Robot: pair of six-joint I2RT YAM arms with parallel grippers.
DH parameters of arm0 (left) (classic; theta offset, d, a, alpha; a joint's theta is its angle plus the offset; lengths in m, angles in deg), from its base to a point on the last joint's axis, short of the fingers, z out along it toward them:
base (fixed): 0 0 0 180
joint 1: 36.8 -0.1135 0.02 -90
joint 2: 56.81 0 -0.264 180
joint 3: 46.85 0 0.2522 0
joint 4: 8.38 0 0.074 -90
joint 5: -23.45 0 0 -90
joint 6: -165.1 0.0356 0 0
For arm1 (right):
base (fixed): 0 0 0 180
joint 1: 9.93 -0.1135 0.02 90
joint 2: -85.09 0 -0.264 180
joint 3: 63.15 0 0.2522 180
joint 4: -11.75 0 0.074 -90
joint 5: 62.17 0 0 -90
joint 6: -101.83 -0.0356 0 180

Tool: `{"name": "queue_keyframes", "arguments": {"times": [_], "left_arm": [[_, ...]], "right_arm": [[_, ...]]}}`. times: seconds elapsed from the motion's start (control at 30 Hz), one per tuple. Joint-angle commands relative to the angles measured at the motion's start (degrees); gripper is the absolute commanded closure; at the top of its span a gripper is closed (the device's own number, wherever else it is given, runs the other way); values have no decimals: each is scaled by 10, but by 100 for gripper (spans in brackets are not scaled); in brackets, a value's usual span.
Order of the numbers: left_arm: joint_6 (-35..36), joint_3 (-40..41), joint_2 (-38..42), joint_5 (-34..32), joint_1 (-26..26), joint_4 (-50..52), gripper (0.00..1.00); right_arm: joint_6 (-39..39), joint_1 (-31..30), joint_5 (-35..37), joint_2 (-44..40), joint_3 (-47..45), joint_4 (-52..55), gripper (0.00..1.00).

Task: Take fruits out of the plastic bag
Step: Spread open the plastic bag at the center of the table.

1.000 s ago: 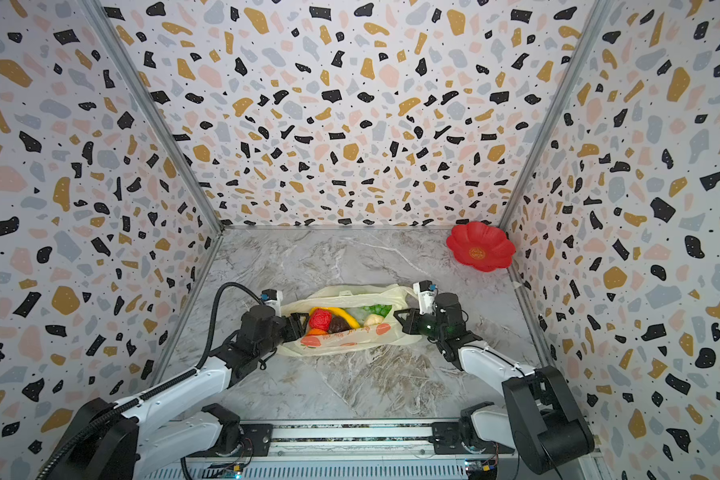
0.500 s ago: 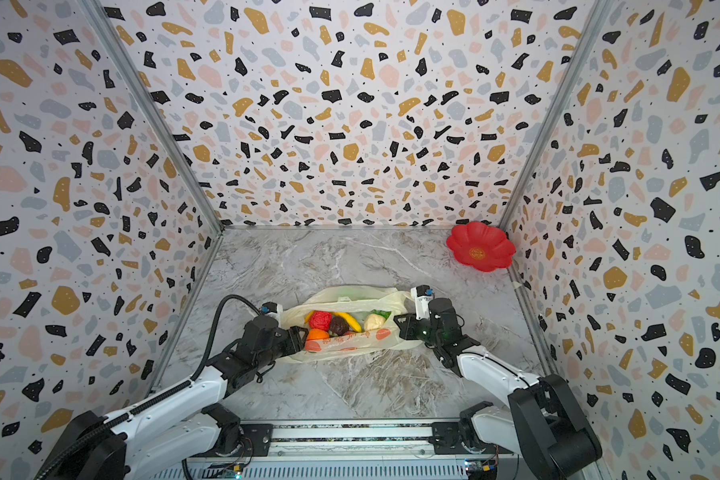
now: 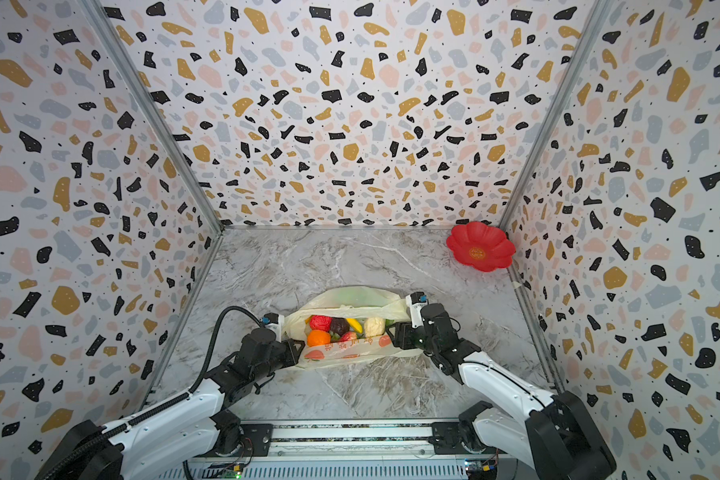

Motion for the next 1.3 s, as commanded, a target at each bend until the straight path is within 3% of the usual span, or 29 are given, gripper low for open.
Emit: {"name": "queue_keyframes", "arguments": {"times": [0.0, 0.07, 0.3, 0.4, 0.47, 0.57, 0.83, 1.03, 1.27], "left_arm": [[27, -20, 12, -17, 21, -14, 85], [32, -25, 15, -32, 35, -10, 87], [53, -44, 4, -85, 91, -12, 91], [65, -55, -6, -98, 114, -17, 93], [68, -59, -11, -106, 127, -21, 93], [72, -60, -13, -109, 140, -26, 94], [102, -61, -12, -186, 151, 66, 95], [87, -18, -5, -118, 151, -10, 95], [104, -15, -1, -125, 151, -20, 95]], "right_arm": [[24, -39, 114, -26, 47, 114, 21], [18, -61, 161, -27, 68, 159, 16], [24, -170, 323, -8, 146, 251, 18], [59, -195, 290, 18, 157, 217, 23], [77, -197, 237, 59, 169, 182, 24], [85, -195, 225, 142, 210, 164, 27], [114, -110, 192, 339, 385, 152, 35], [136, -54, 150, 483, 544, 160, 41], [158, -26, 125, 562, 638, 181, 44]]}}
